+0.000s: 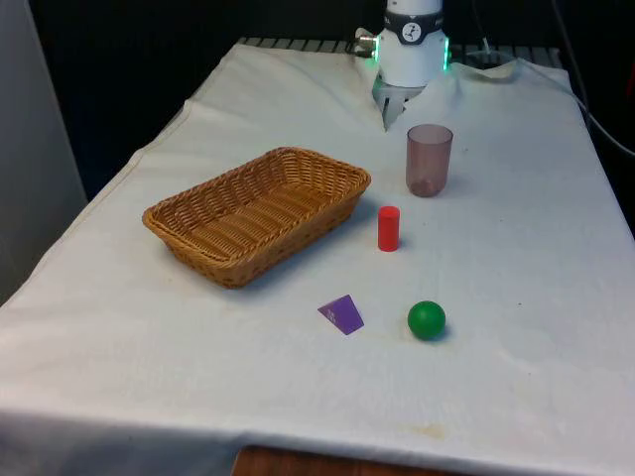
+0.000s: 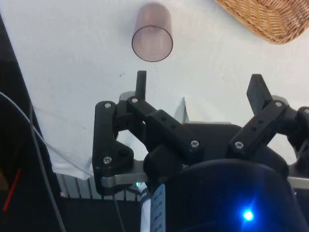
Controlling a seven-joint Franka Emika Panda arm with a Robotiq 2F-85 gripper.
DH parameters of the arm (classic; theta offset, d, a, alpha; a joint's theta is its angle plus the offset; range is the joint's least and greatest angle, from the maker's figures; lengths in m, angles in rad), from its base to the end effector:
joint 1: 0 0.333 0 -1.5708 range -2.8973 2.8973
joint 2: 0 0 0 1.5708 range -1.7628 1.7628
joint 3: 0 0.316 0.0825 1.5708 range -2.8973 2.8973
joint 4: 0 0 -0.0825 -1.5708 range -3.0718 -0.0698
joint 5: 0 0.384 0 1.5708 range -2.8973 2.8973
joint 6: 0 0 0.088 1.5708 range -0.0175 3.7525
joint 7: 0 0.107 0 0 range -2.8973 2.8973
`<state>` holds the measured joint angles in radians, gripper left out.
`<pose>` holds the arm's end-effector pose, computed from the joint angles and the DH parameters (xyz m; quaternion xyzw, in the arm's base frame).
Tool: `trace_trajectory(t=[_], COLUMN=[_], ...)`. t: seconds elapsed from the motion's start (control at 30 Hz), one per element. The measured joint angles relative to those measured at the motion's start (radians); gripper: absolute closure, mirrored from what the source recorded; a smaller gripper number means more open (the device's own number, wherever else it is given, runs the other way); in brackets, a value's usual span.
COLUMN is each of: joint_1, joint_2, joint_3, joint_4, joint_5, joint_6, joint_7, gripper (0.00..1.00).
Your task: Pick up the triangular block and place it into the basket.
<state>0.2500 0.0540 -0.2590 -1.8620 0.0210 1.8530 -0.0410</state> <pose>0.5695 -0.0012 0.4805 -0.9994 -0.0127 0.0305 0.0038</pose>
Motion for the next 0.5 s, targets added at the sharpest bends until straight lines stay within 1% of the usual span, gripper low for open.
trace_trajectory(t=[0.27,0.3,0.5], joint_1=[0.002,0.002,0.003], joint_2=[0.022,0.031,0.075], joint_3=[0.005,0.006,0.010], joint_4=[0.006,0.011,0.041], joint_5=[0.000,0.000,0.000], joint_6=[0.043,0.057,0.095], joint_7=[0.001,0.001,0.000], gripper=[0.00,0.00,0.00])
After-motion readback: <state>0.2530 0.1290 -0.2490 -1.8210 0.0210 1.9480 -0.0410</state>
